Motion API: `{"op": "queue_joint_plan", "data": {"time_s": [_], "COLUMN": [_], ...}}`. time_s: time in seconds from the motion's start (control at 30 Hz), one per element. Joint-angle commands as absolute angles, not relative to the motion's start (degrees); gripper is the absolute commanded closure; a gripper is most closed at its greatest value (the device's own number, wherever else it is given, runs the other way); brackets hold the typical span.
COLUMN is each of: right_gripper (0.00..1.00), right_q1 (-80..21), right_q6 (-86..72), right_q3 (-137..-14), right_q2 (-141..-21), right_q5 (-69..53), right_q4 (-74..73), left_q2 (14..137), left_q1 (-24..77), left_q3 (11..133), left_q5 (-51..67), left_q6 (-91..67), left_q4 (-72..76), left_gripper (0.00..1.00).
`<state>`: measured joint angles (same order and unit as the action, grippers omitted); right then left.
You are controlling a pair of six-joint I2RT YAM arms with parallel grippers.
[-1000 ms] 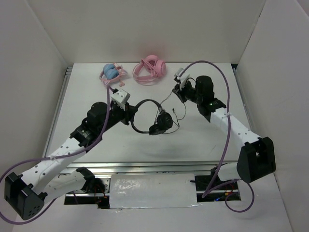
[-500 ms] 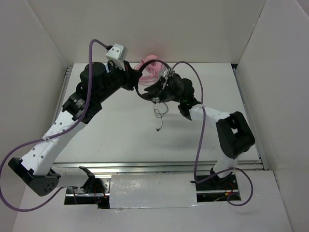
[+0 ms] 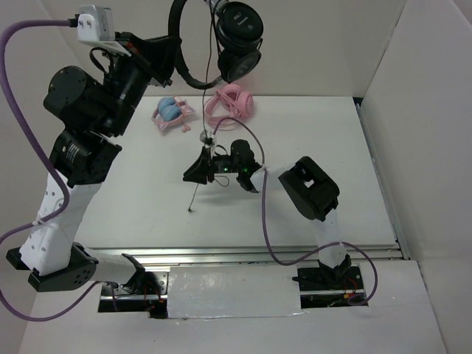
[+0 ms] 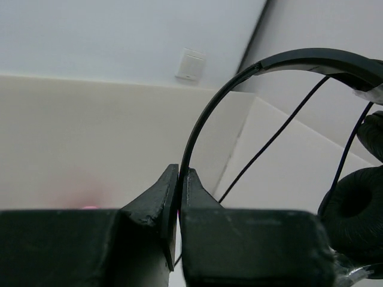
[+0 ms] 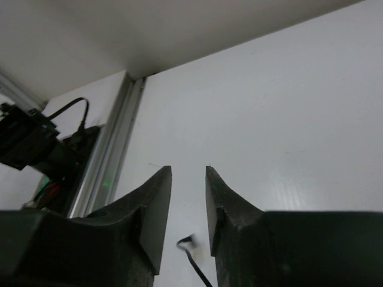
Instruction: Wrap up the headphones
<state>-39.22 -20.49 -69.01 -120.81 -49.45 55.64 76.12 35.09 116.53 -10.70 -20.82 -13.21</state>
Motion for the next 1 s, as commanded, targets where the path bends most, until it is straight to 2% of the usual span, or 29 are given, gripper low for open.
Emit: {"op": "queue_joint_plan", "data": {"time_s": [0.0,0.13,0.23,0.3,0.33,0.4,0.43,0.5,0.6,0.7,0.77,0.87,0.97], "right_gripper": [0.66,0.95,1.00,1.00,1.00,1.00,1.00,1.00,1.00,1.00,1.00,1.00,1.00], "right_q1": [-41.6,-42.0,-42.4,-43.7,-44.5,-48.0,-49.5,-53.8,-58.4,-63.7,-66.3,-69.8,-70.0], "right_q6": [-23.8,-22.9,-21.9,-19.7,-18.1,-12.9,-11.0,-7.7,-4.7,-1.3,2.2,7.0,13.7], "right_q3": [-70.0,-57.0,-43.5,-34.2,-29.4,-26.5,-25.6,-25.3,-28.1,-34.3,-38.7,-44.7,-49.8], "right_q2": [-120.3,-110.3,-100.3,-93.7,-85.9,-78.1,-70.2,-60.6,-53.5,-50.6,-49.5,-49.5,-51.0], "right_q5": [-54.1,-51.9,-50.1,-43.8,-41.2,-30.6,-26.7,-16.6,-11.8,-3.5,6.1,18.8,31.3], "right_q4": [62.3,66.1,67.1,64.9,59.9,51.7,41.2,29.3,17.6,7.6,2.5,-1.6,-5.0], "left_q2": [79.2,79.8,81.0,83.0,83.7,86.7,87.9,91.1,95.4,99.0,99.9,97.9,94.3], "left_q1": [35.2,34.6,32.4,29.7,27.2,24.3,22.8,18.7,14.7,14.2,14.5,14.9,15.8], "left_q3": [119.8,118.1,116.6,116.3,115.7,115.7,115.8,115.8,116.1,114.8,111.8,102.2,90.8], "left_q5": [-18.5,-28.4,-33.2,-34.6,-35.4,-35.7,-35.2,-33.3,-32.4,-37.8,-39.8,-40.3,-35.5], "left_q6": [-18.4,-15.6,-14.8,-15.7,-16.2,-19.2,-20.1,-23.8,-29.1,-30.7,-30.4,-29.1,-24.9], "left_q4": [-11.0,-8.1,-5.5,-5.4,-5.2,-6.6,-7.3,-9.4,-12.9,-14.3,-13.6,-8.9,-2.0], "left_gripper": [1.00,1.00,1.00,1.00,1.00,1.00,1.00,1.00,1.00,1.00,1.00,1.00,1.00]}}
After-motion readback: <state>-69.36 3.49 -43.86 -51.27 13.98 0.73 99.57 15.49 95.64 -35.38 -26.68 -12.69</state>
